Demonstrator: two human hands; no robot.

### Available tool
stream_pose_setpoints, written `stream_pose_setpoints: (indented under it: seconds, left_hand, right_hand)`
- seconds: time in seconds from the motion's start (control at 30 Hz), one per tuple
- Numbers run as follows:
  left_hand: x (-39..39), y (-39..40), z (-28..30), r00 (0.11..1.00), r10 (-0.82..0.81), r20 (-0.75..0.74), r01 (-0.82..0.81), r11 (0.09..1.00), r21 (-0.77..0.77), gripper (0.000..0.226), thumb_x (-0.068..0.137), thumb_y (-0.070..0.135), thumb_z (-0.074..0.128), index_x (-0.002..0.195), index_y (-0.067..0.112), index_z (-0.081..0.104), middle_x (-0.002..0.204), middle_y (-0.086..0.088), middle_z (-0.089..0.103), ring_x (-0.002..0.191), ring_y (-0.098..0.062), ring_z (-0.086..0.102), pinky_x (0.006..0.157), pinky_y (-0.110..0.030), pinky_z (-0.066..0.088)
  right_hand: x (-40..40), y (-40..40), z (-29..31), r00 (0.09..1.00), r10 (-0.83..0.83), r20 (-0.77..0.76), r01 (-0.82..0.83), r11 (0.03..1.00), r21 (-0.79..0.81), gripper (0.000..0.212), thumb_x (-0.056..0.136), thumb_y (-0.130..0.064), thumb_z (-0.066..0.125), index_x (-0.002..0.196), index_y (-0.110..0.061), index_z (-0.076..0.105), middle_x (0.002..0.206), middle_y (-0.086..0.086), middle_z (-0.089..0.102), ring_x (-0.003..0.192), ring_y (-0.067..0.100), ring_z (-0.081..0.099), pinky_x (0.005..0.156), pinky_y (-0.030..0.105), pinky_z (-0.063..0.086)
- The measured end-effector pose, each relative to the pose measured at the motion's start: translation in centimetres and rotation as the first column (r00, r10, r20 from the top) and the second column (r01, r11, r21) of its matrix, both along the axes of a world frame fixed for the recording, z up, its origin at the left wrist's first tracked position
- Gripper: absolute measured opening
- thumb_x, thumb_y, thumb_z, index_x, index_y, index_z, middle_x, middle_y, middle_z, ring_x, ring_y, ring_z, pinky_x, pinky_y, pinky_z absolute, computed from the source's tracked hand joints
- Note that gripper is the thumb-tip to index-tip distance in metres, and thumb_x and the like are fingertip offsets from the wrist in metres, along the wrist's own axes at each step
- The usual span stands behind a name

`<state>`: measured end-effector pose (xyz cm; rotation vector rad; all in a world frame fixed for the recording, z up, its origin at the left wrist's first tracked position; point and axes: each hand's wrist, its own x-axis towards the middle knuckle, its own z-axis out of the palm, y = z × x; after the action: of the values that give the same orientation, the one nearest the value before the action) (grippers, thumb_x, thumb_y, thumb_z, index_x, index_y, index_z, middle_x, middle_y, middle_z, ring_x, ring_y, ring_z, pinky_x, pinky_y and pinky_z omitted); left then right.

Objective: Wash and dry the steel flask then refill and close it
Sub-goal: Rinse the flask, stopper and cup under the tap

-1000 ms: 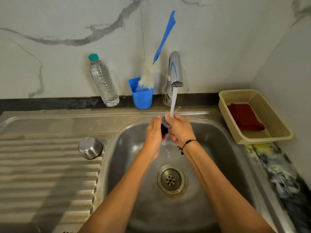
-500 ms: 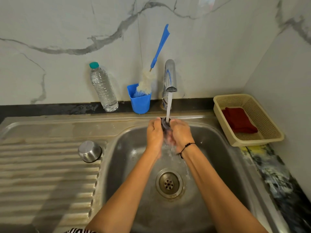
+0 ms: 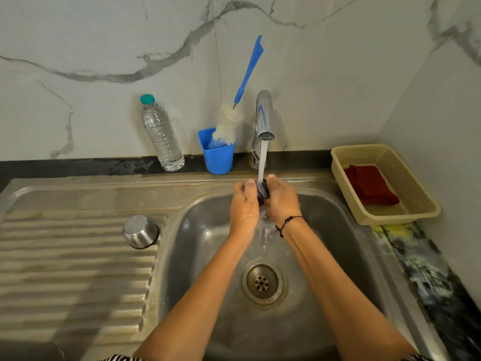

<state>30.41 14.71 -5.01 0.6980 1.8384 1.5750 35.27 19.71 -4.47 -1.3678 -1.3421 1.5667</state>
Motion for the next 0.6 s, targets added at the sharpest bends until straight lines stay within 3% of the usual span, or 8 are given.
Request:
stream_pose_setpoints:
  seconds: [0.17, 0.27, 0.4, 0.53, 0.6]
  left_hand:
    - [-0.8, -0.1, 0.7, 0.994, -0.003, -0.109, 0.004, 1.0, 0.017, 0.027, 0.104, 0.036, 0.028, 0.103, 0.014, 0.044, 0.078, 0.006, 0.051, 0.07, -0.005, 0.052, 0.061, -0.018, 0.041]
    - [-1.1, -0.2, 0.9, 0.978, 0.006, -0.209, -0.001, 1.0, 0.024, 0.024, 0.104, 0.031, 0.026, 0.093, 0.016, 0.041, 0.075, 0.005, 0.046, 0.067, -0.004, 0.046, 0.054, -0.014, 0.034]
    - [-0.9, -0.8, 1.6, 0.963, -0.026, -0.27, 0.046, 0.996, 0.07, 0.022, 0.103, 0.02, 0.031, 0.084, 0.024, 0.039, 0.075, 0.005, 0.043, 0.064, -0.004, 0.041, 0.054, -0.008, 0.037]
    - [-1.2, -0.8, 1.8, 0.945, -0.066, -0.32, 0.097, 0.992, 0.084, 0.014, 0.102, 0.018, 0.034, 0.092, 0.017, 0.044, 0.082, 0.003, 0.044, 0.07, -0.005, 0.042, 0.058, -0.006, 0.036]
    - [-1.3, -0.9, 1.5, 0.926, -0.092, -0.365, 0.127, 0.989, 0.072, 0.012, 0.102, 0.02, 0.035, 0.096, 0.016, 0.045, 0.085, 0.003, 0.045, 0.073, -0.004, 0.043, 0.06, -0.005, 0.035]
  right_hand:
    - [0.2, -1.6, 0.0, 0.984, 0.09, 0.153, -0.13, 0.953, 0.274, 0.036, 0.099, -0.041, 0.032, 0.091, -0.014, 0.054, 0.072, -0.002, 0.055, 0.064, 0.012, 0.053, 0.058, 0.024, 0.043]
    - [0.0, -1.8, 0.1, 0.948, 0.032, 0.315, -0.164, 0.902, 0.4, 0.037, 0.099, -0.038, 0.031, 0.099, -0.009, 0.054, 0.079, 0.004, 0.061, 0.074, 0.022, 0.058, 0.064, 0.033, 0.046]
    - [-0.4, -0.9, 0.9, 0.874, 0.053, 0.483, -0.288, 0.857, 0.428, 0.026, 0.1, -0.022, 0.031, 0.091, -0.006, 0.05, 0.079, 0.004, 0.049, 0.07, 0.026, 0.052, 0.059, 0.032, 0.043]
    - [-0.7, 0.5, 2.0, 0.874, 0.158, 0.459, -0.318, 0.901, 0.294, 0.014, 0.094, -0.009, 0.044, 0.083, -0.008, 0.052, 0.075, 0.002, 0.05, 0.075, 0.023, 0.051, 0.06, 0.024, 0.042]
    - [-0.7, 1.2, 1.6, 0.881, 0.236, 0.41, -0.326, 0.931, 0.164, 0.015, 0.093, -0.009, 0.045, 0.084, -0.007, 0.057, 0.077, 0.007, 0.056, 0.072, 0.021, 0.055, 0.063, 0.028, 0.049]
